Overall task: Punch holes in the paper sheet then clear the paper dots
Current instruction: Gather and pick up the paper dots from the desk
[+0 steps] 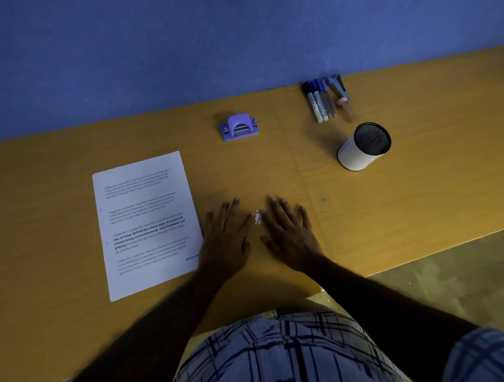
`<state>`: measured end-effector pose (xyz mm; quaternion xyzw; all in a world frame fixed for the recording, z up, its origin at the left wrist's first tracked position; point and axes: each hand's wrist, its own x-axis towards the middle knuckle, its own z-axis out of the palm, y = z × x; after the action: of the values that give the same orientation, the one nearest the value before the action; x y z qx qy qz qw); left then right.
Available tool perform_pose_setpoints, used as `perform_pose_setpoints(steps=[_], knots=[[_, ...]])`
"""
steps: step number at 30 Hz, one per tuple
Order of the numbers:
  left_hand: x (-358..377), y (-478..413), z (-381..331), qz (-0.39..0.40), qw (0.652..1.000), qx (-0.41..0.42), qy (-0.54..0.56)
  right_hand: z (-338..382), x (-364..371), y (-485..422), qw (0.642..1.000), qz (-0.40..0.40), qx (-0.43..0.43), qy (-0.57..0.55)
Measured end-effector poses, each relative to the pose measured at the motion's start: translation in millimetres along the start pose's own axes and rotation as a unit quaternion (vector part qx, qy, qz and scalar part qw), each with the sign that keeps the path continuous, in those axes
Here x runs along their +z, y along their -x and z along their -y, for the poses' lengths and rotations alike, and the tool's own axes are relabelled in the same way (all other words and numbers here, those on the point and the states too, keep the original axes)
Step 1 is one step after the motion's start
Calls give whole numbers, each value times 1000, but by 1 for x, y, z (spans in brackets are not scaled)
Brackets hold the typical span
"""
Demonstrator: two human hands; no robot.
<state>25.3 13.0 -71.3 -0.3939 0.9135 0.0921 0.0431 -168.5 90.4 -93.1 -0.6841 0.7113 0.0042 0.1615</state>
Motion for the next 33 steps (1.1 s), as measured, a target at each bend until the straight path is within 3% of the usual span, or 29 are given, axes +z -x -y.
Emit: perform_pose_setpoints(steps=[6, 15, 21, 33], knots=[[-4, 7, 10, 9, 999, -50, 7, -6, -10, -13, 999, 5, 23, -45], [-10, 3, 14, 6, 998, -57, -6, 1, -19, -8, 999, 16, -44, -24], [-11, 6, 10, -7, 998, -53, 15, 3, -26, -7, 990, -65, 30, -118], [-16, 8, 11, -58, 996, -44, 50, 3, -33, -33, 986, -44, 19, -157]])
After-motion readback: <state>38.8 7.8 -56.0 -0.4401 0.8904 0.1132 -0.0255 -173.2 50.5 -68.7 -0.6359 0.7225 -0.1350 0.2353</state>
